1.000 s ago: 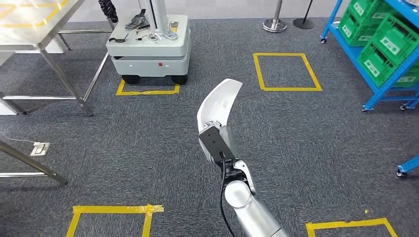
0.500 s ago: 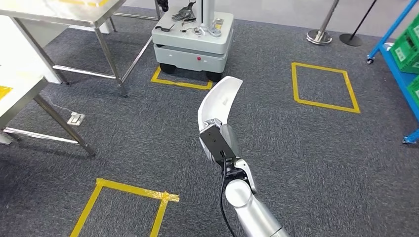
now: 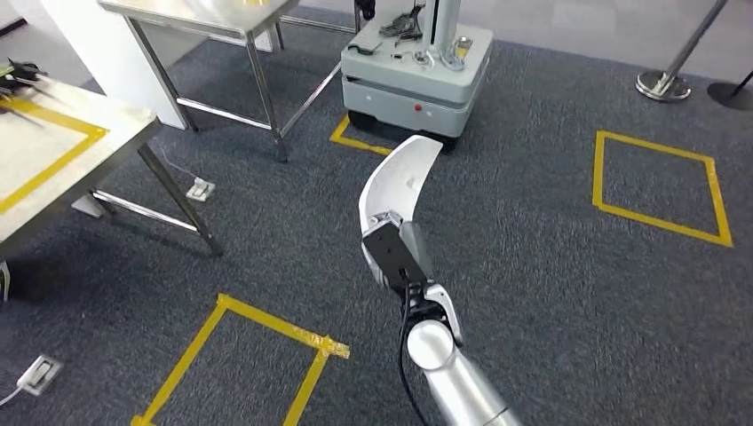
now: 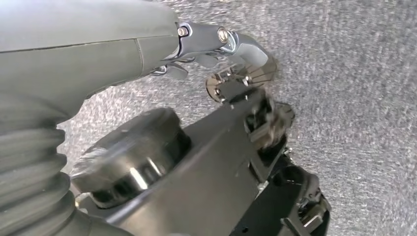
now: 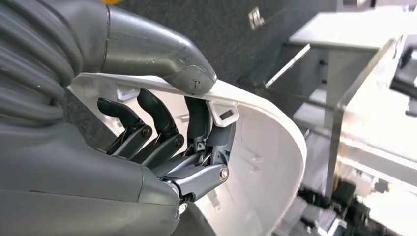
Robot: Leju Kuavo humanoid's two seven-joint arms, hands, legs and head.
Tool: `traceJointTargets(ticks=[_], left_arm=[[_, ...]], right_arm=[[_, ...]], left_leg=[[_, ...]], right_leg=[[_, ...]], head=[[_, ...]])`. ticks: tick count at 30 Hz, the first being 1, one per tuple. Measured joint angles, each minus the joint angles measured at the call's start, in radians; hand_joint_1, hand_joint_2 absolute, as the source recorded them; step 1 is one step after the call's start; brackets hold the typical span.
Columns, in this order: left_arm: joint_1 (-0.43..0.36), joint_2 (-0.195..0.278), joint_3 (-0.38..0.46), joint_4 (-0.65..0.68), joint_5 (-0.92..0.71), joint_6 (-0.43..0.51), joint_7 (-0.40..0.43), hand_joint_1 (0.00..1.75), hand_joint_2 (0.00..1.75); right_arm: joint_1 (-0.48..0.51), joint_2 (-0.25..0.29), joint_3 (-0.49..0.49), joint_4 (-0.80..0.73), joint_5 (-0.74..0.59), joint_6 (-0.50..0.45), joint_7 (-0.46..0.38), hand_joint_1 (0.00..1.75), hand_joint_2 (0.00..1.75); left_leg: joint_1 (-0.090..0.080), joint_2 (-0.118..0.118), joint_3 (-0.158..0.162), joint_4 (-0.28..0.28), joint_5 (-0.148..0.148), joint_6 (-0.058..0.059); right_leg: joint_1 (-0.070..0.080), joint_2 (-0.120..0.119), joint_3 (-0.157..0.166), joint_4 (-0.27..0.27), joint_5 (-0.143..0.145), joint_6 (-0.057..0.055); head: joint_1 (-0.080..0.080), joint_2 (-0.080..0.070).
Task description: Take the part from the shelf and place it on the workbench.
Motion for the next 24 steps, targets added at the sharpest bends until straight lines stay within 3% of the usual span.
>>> traceJointTargets(ticks=[1, 2, 3, 4, 5, 7, 9, 10, 12, 14, 16, 18, 19, 20, 21, 23, 24], left_arm=[[-0.002, 0.000, 0.000, 0.000, 0.000, 0.000, 0.000, 0.00, 1.75], [-0.004, 0.000, 0.000, 0.000, 0.000, 0.000, 0.000, 0.00, 1.75], [-0.004, 0.000, 0.000, 0.000, 0.000, 0.000, 0.000, 0.00, 1.75], [-0.004, 0.000, 0.000, 0.000, -0.001, 0.000, 0.001, 0.00, 1.75], [-0.003, 0.001, 0.000, 0.000, -0.002, 0.000, 0.001, 0.00, 1.75], [-0.006, 0.001, 0.000, -0.001, -0.004, 0.000, 0.003, 0.00, 1.75], [-0.011, 0.001, 0.000, -0.002, -0.005, 0.000, 0.005, 0.00, 1.75], [-0.013, 0.001, 0.000, -0.002, -0.005, 0.000, 0.006, 0.00, 1.75], [-0.014, 0.002, 0.000, -0.002, -0.006, 0.000, 0.009, 0.00, 1.75], [-0.015, 0.003, 0.000, -0.002, -0.006, 0.000, 0.011, 0.00, 1.75], [-0.018, 0.001, 0.000, -0.002, -0.006, 0.000, 0.011, 0.00, 1.75], [-0.019, -0.001, 0.000, -0.002, -0.006, 0.000, 0.011, 0.00, 1.75], [-0.018, -0.001, 0.000, -0.002, -0.006, 0.000, 0.011, 0.00, 1.75], [-0.017, -0.001, 0.000, -0.001, -0.006, 0.000, 0.011, 0.00, 1.75], [-0.017, -0.002, 0.000, -0.001, -0.006, 0.000, 0.011, 0.00, 1.75], [-0.019, -0.003, 0.000, -0.001, -0.006, 0.000, 0.010, 0.00, 1.75], [-0.020, -0.004, 0.000, -0.001, -0.006, 0.000, 0.010, 0.00, 1.75]], right_arm=[[0.001, 0.000, -0.001, 0.000, 0.000, 0.001, 0.000, 1.75, 1.75], [0.001, -0.001, -0.002, 0.000, 0.000, 0.002, 0.001, 1.75, 1.75], [0.002, -0.002, -0.003, 0.000, 0.000, 0.003, 0.001, 1.75, 1.75], [0.002, -0.002, -0.003, 0.000, 0.000, 0.004, 0.002, 1.75, 1.75], [0.001, -0.002, -0.004, 0.000, 0.000, 0.005, 0.002, 1.75, 1.75], [0.000, -0.002, -0.004, -0.002, 0.000, 0.006, 0.003, 1.75, 1.75], [-0.003, -0.002, -0.005, -0.006, -0.001, 0.008, 0.003, 1.75, 1.75], [-0.005, -0.001, -0.005, -0.008, -0.001, 0.008, 0.003, 1.75, 1.75], [-0.009, -0.001, -0.007, -0.011, -0.002, 0.009, 0.004, 1.75, 1.75], [-0.012, -0.001, -0.008, -0.014, -0.002, 0.009, 0.003, 1.75, 1.75], [-0.013, -0.002, -0.011, -0.016, -0.002, 0.009, 0.003, 1.75, 1.75], [-0.011, -0.004, -0.014, -0.016, -0.003, 0.009, 0.004, 1.75, 1.75], [-0.010, -0.005, -0.014, -0.016, -0.003, 0.009, 0.004, 1.75, 1.75], [-0.010, -0.005, -0.015, -0.016, -0.003, 0.009, 0.004, 1.75, 1.75], [-0.011, -0.005, -0.015, -0.016, -0.002, 0.009, 0.003, 1.75, 1.75], [-0.013, -0.005, -0.015, -0.016, 0.000, 0.009, 0.000, 1.75, 1.75], [-0.013, -0.005, -0.015, -0.016, 0.000, 0.009, -0.001, 1.75, 1.75]], left_leg=[[-0.001, 0.028, -0.028, 0.063, -0.034, -0.003], [-0.001, 0.042, -0.056, 0.127, -0.062, -0.006], [0.000, 0.048, -0.073, 0.171, -0.076, -0.008], [0.001, 0.052, -0.072, 0.179, -0.071, -0.011], [0.002, 0.058, -0.052, 0.148, -0.049, -0.012], [-0.001, 0.097, 0.022, 0.017, 0.005, -0.010], [-0.005, 0.128, 0.066, -0.066, 0.025, 0.004], [-0.008, 0.128, 0.068, -0.073, 0.022, 0.012], [-0.006, 0.104, 0.064, -0.074, 0.028, 0.025], [-0.002, 0.082, 0.062, -0.077, 0.033, 0.036], [0.002, 0.058, 0.058, -0.078, 0.037, 0.045], [0.002, 0.031, 0.054, -0.077, 0.040, 0.047], [0.002, 0.017, 0.053, -0.076, 0.041, 0.047], [0.002, 0.002, 0.053, -0.075, 0.042, 0.046], [0.002, -0.012, 0.053, -0.075, 0.043, 0.044], [0.002, -0.038, 0.050, -0.074, 0.047, 0.037], [0.003, -0.049, 0.047, -0.074, 0.050, 0.030]], right_leg=[[0.002, -0.014, 0.000, -0.001, -0.001, -0.003], [0.003, -0.030, 0.000, 0.000, -0.002, -0.005], [0.004, -0.046, 0.000, 0.001, -0.003, -0.006], [0.004, -0.060, 0.000, 0.002, -0.004, -0.006], [0.004, -0.073, 0.000, 0.004, -0.006, -0.005], [0.006, -0.095, 0.000, 0.012, -0.013, 0.002], [0.012, -0.113, -0.002, 0.023, -0.020, 0.011], [0.015, -0.121, -0.002, 0.025, -0.022, 0.016], [0.015, -0.133, -0.001, 0.027, -0.025, 0.025], [0.009, -0.099, -0.013, 0.061, -0.052, 0.037], [0.004, -0.042, -0.063, 0.171, -0.110, 0.047], [0.003, -0.023, -0.122, 0.292, -0.153, 0.049], [0.003, -0.020, -0.133, 0.310, -0.148, 0.048], [0.002, -0.018, -0.124, 0.287, -0.123, 0.046], [0.001, -0.010, -0.097, 0.228, -0.086, 0.043], [-0.002, 0.035, -0.035, 0.092, -0.033, 0.038], [-0.003, 0.053, -0.017, 0.051, -0.022, 0.037]], head=[[-0.003, 0.000], [-0.004, 0.000], [-0.004, 0.000], [-0.004, 0.000], [-0.004, 0.000], [-0.005, 0.000], [-0.003, 0.000], [-0.001, 0.000], [0.000, 0.000], [0.001, 0.000], [0.003, 0.000], [0.004, 0.000], [0.004, 0.000], [0.004, 0.000], [0.004, 0.000], [0.004, 0.000], [0.004, 0.000]])
